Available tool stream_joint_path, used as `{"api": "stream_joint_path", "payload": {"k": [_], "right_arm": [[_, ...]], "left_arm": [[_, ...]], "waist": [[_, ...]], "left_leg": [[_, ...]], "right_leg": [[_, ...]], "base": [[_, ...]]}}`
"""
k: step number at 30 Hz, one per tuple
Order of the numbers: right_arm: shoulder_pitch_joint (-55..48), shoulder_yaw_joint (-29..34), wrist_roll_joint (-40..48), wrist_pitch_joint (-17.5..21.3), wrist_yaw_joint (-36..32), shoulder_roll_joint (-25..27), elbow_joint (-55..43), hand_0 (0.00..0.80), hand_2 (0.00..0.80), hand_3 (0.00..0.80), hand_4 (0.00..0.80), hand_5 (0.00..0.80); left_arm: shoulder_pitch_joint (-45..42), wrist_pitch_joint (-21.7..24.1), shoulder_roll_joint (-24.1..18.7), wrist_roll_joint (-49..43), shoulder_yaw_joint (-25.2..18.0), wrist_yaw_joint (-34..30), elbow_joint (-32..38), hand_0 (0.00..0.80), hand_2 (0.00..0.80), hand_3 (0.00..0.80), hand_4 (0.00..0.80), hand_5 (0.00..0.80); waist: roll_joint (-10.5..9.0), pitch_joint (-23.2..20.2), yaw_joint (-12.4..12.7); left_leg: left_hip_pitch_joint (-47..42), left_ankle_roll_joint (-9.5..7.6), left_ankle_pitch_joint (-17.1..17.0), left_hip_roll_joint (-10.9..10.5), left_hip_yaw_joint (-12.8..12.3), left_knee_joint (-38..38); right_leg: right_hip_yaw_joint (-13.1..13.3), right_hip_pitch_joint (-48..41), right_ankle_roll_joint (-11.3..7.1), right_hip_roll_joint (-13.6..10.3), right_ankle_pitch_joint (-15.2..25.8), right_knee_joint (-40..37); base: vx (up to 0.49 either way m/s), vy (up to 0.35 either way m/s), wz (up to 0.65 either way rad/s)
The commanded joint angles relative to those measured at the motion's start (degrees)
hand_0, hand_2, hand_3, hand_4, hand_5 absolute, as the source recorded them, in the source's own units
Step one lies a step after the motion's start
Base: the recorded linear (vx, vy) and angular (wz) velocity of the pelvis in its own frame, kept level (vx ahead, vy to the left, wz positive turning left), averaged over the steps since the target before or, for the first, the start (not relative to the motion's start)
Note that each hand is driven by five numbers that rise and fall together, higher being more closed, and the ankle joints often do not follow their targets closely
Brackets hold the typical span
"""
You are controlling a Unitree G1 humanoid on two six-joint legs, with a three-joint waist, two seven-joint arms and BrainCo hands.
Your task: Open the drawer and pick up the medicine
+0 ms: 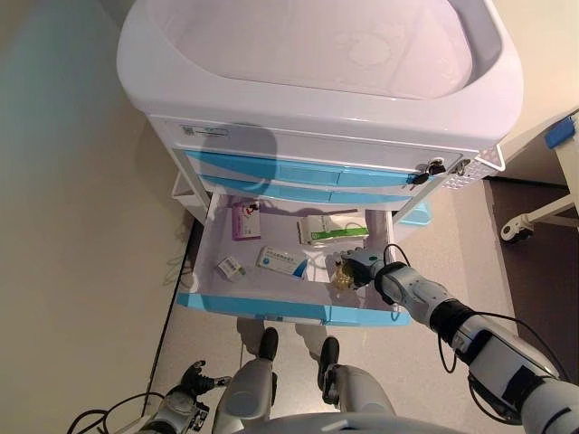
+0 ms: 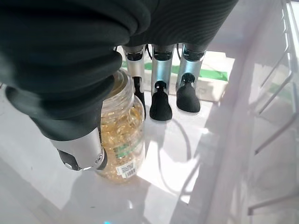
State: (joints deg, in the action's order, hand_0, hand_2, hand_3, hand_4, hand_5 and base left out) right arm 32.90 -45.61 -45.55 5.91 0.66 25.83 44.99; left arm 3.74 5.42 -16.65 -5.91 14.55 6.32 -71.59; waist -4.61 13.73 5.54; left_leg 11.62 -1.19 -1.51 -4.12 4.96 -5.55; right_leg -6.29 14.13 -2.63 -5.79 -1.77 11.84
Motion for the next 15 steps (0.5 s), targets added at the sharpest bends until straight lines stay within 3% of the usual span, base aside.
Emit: {"api": "stream_joint_path", "payload": {"k": [1, 15], "right_arm": [[2.01, -0.12, 0.22, 0.69, 0.42, 2.57, -5.06, 0.8, 0.8, 0.8, 0.8, 0.8], [1.52, 0.28, 2.78, 2.91, -2.21, 7.01, -15.01, 0.8, 0.8, 0.8, 0.8, 0.8]], "left_arm": [[0.3, 0.21, 2.62, -0.91, 0.44, -0.17, -0.98, 0.0, 0.0, 0.0, 0.0, 0.0], [0.1, 0.19, 2.17, -1.31, -0.96, -0.65, -0.99, 0.0, 0.0, 0.0, 0.0, 0.0]], "waist": [[-0.3, 0.42, -0.02], [-1.03, -0.04, -0.29]], "left_leg": [[0.28, -1.35, 1.53, -2.7, -0.43, -0.37], [-0.41, -1.23, 1.74, -2.5, -0.64, -0.25]], "right_leg": [[2.27, 1.47, -4.07, -1.19, 3.79, 1.74], [2.32, 0.76, -4.06, -0.97, 3.59, 1.58]], "base": [[0.0, 0.0, 0.0], [0.0, 0.0, 0.0]]}}
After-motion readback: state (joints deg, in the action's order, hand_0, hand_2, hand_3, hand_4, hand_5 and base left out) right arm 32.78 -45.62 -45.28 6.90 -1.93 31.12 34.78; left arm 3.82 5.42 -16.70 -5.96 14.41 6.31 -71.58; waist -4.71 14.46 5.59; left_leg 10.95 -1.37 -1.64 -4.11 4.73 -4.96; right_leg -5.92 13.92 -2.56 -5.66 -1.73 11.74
